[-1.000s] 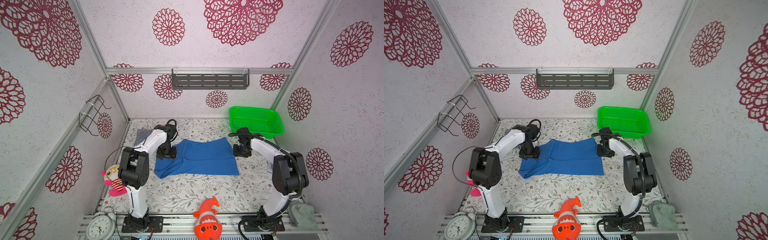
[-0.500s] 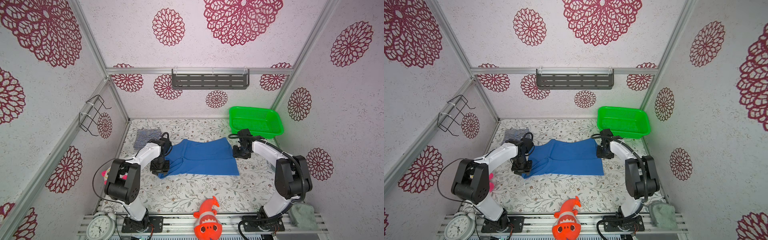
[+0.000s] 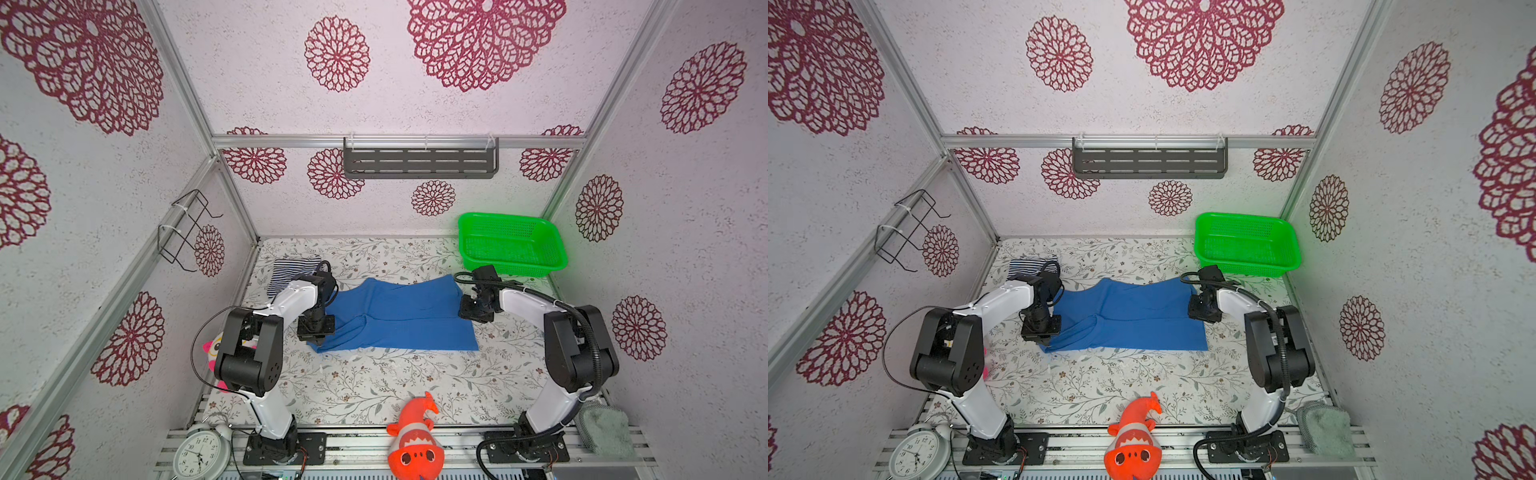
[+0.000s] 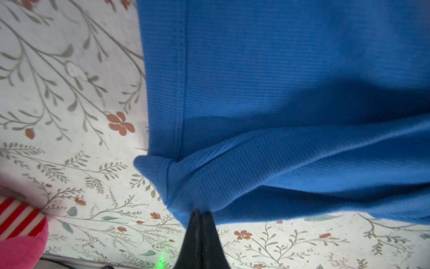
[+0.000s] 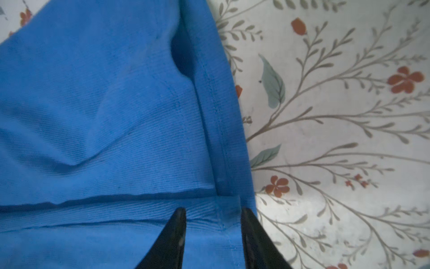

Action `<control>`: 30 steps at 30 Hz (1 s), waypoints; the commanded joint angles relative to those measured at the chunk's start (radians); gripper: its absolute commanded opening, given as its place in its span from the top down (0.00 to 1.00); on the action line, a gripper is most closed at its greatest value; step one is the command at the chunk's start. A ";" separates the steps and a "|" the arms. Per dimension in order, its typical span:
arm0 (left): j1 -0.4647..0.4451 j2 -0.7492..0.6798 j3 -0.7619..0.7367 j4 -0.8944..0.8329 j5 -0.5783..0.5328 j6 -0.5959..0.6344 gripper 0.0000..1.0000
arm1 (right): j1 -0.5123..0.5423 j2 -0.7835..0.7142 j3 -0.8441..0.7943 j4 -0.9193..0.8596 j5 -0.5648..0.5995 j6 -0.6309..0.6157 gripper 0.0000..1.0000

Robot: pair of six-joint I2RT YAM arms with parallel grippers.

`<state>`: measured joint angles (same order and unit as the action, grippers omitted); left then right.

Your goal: Fold and stack the tank tops

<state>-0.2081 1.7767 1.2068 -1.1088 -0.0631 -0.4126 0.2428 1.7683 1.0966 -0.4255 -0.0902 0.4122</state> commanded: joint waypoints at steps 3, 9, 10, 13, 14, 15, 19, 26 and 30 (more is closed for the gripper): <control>0.081 -0.002 0.013 0.051 0.041 0.020 1.00 | -0.003 0.061 0.027 0.056 0.046 0.012 0.59; 0.156 0.080 0.038 0.096 0.076 0.026 1.00 | -0.014 0.141 0.066 0.064 0.091 -0.010 0.60; 0.165 0.089 0.041 0.098 0.081 0.027 1.00 | -0.017 0.145 0.068 0.060 0.100 -0.013 0.60; 0.190 0.112 0.045 0.107 0.078 0.026 1.00 | -0.026 0.144 0.068 0.052 0.115 -0.024 0.61; 0.194 0.118 0.045 0.113 0.078 0.026 1.00 | -0.027 0.142 0.069 0.048 0.120 -0.027 0.62; 0.196 0.123 0.048 0.115 0.076 0.025 1.00 | -0.029 0.139 0.073 0.043 0.122 -0.030 0.62; 0.199 0.115 0.064 0.091 0.045 0.033 1.00 | -0.029 0.122 0.091 0.010 0.124 -0.044 0.62; 0.136 0.023 0.285 -0.033 -0.032 0.057 0.85 | -0.029 0.017 0.166 -0.019 0.112 -0.124 0.60; 0.055 0.113 0.486 -0.008 0.046 0.102 0.67 | -0.028 0.059 0.241 -0.013 0.141 -0.153 0.61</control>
<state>-0.0929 1.8587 1.5887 -1.1263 -0.0650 -0.3531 0.2184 1.8565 1.2751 -0.4290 0.0105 0.3065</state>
